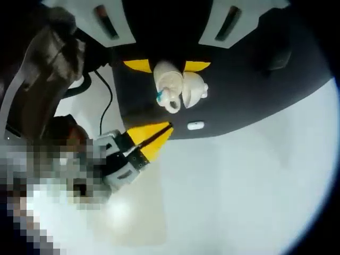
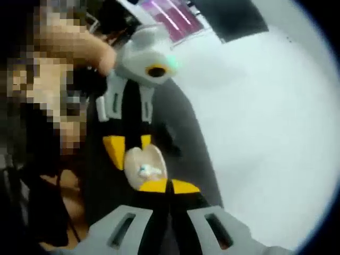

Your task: Pick up three earphones and place each one into its charging case using tactile feedback, ensure that each earphone is properly inserted and securely positioned inside the case.

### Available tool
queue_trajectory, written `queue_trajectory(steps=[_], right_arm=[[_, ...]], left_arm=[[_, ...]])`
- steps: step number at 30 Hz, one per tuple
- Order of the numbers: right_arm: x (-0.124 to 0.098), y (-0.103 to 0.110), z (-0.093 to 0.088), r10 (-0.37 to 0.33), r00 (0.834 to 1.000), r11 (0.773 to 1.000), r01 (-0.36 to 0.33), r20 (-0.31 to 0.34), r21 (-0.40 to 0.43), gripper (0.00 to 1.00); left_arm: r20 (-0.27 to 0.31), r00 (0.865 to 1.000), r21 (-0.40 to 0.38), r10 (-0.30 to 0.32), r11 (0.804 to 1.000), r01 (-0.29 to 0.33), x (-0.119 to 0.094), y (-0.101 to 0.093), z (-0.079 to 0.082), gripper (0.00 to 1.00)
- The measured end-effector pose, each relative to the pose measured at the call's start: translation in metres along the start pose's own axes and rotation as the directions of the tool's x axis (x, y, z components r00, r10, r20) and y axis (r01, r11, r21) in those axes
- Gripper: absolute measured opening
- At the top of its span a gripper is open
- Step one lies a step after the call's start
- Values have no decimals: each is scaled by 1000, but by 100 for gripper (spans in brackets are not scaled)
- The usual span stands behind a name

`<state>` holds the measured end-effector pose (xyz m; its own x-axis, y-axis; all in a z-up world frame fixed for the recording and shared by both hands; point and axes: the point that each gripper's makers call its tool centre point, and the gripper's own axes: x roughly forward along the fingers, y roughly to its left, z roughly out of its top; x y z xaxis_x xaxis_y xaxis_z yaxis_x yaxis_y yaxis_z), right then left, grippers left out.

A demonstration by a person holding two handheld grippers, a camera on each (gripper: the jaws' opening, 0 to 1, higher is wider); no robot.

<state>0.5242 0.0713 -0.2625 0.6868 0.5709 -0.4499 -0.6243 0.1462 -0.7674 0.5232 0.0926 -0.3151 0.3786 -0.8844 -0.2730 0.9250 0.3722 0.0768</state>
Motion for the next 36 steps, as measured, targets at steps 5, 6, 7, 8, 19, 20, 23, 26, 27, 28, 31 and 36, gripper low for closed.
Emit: queue_trajectory(steps=[5, 6, 7, 8, 19, 20, 23, 26, 27, 28, 31, 36], right_arm=[[0, -5, 6, 180, 969, 978, -195, 168, 79, 5], [0, -8, 8, 211, 954, 974, -223, 214, 37, 6], [1, -13, 9, 224, 939, 973, -232, 262, 1, 7], [1, -17, 10, 244, 923, 969, -242, 298, -45, 7], [-7, -1, 20, 589, 758, 775, -430, 282, -462, 13], [-6, 1, 20, 614, 749, 747, -450, 248, -490, 12], [-4, 6, 26, 670, 725, 643, -458, 162, -614, 13], [-4, 12, 25, 707, 704, 538, -480, 61, -693, 14], [-4, 13, 24, 715, 698, 501, -482, 30, -719, 14], [-1, 13, 23, 712, 702, 487, -482, 11, -728, 14], [1, 19, 23, 735, 678, 450, -502, -13, -739, 14], [11, 27, 12, 727, 681, 408, -529, -86, -744, 8]], left_arm=[[-2, 1000, 25, 7, 1000, -7, 0, -1, 0, 17], [-2, 1000, 28, 7, 1000, -7, 0, -1, 0, 17], [-2, 1000, 30, 7, 1000, -7, 0, -1, 0, 17], [-3, 1000, 29, 8, 1000, -8, 0, -1, -1, 17], [-6, 1000, 49, 10, 999, -10, -1, 0, -1, 17], [-6, 1000, 53, 11, 999, -11, -1, 0, -1, 17], [-6, 1000, 57, 11, 998, -10, -1, 0, -1, 17], [-6, 1000, 55, 9, 998, -8, -1, 0, -1, 17], [-5, 1000, 55, 8, 998, -8, -1, 0, 0, 17], [-5, 1000, 55, 7, 998, -7, 0, 0, 0, 17], [-4, 1000, 57, 5, 998, -4, 0, 0, 0, 17], [-4, 1000, 60, -2, 998, 3, 0, 0, -1, 17]])
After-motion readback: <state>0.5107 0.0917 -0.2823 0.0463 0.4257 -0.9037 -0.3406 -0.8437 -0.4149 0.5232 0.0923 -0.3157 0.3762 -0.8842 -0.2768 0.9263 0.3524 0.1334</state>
